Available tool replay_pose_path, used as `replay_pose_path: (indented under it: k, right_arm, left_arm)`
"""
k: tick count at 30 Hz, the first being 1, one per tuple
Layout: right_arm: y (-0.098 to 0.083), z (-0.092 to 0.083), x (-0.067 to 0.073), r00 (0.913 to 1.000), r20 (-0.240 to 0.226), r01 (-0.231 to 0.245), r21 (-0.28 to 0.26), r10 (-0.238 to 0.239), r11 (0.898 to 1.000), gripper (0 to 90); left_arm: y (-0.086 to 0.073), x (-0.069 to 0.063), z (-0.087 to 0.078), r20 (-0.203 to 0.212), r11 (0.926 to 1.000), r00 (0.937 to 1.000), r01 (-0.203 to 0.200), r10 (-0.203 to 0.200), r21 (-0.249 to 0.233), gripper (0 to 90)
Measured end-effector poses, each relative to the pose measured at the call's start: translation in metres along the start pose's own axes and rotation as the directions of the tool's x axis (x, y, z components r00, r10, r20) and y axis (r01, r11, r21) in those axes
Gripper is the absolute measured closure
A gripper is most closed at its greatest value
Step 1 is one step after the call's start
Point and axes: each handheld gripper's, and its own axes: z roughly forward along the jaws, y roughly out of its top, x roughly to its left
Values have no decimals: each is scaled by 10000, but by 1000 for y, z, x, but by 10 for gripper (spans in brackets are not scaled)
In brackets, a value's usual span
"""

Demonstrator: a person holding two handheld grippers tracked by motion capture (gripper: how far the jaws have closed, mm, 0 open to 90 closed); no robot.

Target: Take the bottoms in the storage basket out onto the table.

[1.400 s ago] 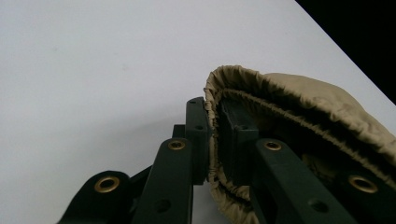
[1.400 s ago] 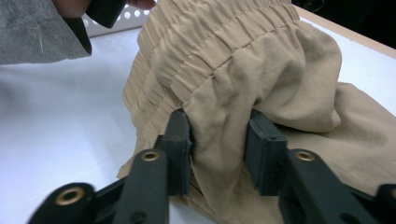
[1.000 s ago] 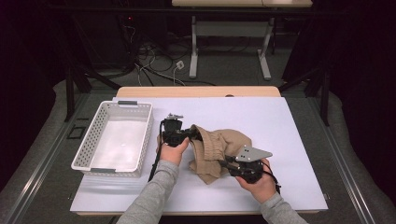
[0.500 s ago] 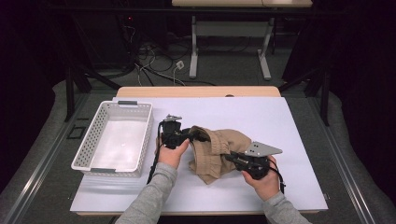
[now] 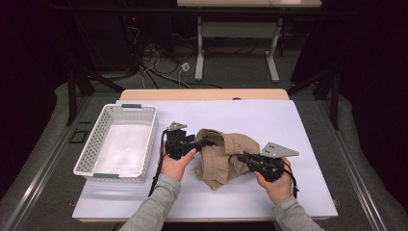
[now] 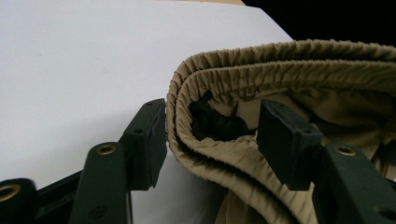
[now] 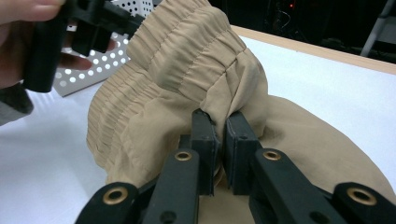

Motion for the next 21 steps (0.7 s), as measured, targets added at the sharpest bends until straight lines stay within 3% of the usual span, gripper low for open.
replay_pose_path:
  k: [14,21]
  right_arm:
    - [0,-2,-3,9998,178,-4,10,4,10000,839]
    - [0,-3,-4,9997,223,-21,-33,22,10000,839]
  left_arm:
    - [-22,-16,-17,284,9996,9992,-275,275,1,342]
    - [-32,-16,-24,346,9997,9991,-231,231,-16,312]
